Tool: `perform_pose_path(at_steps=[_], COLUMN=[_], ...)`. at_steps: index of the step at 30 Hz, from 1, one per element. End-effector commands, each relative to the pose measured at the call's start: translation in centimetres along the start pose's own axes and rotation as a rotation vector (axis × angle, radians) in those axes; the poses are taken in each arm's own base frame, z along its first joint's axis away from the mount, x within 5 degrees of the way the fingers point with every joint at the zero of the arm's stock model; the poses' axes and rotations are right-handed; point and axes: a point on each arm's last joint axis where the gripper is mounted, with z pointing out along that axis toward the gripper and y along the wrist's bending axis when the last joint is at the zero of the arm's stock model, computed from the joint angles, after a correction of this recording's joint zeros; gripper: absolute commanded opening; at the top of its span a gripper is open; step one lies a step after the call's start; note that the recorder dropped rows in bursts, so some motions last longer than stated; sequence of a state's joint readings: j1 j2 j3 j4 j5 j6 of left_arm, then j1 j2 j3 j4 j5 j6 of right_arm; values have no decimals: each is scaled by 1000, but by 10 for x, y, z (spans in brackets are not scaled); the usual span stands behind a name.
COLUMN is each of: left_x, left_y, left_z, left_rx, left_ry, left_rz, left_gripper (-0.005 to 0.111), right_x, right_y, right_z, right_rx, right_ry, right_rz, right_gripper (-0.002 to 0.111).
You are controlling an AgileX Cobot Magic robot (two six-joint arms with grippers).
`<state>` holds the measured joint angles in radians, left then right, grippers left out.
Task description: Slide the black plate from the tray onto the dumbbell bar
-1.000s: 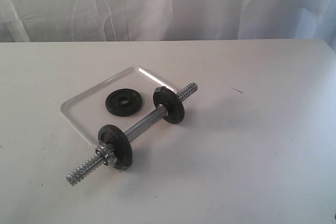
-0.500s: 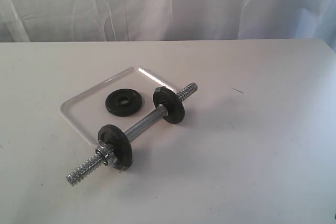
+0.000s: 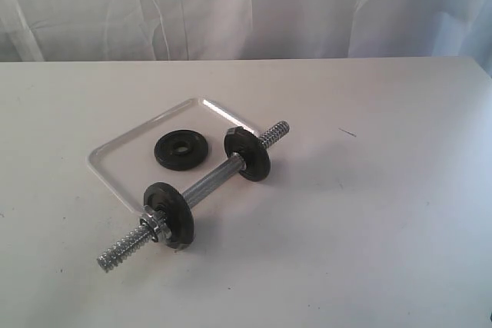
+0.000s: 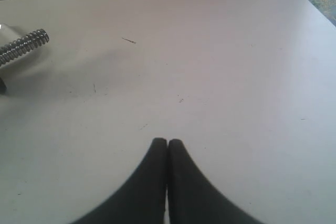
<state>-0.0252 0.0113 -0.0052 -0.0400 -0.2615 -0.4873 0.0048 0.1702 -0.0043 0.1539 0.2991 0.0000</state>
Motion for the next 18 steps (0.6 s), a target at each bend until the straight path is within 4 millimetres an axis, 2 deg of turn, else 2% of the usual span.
perform_pose_path(at_steps=[1, 3, 8, 12, 15, 18], left_x=[-9, -8, 1, -2, -3, -20], left_y=[-3, -2, 1, 0, -3, -11], left_z=[-1, -1, -1, 0, 1, 8], left_rx=[46, 50, -3, 17, 16, -19], left_ry=[-107, -96, -1, -37, 4, 77], left_rz=[-193, -348, -397, -498, -358, -216], left_gripper=[0, 0, 0, 0, 0, 0], right_x=[0, 0, 0, 0, 0, 0], right_y=[0, 0, 0, 0, 0, 0], right_z=[0, 0, 0, 0, 0, 0], right_rx=[3, 3, 3, 3, 3, 3], right_ry=[-10, -10, -10, -10, -10, -10], right_rz=[17, 17, 17, 17, 17, 17], right_gripper=[0, 0, 0, 0, 0, 0])
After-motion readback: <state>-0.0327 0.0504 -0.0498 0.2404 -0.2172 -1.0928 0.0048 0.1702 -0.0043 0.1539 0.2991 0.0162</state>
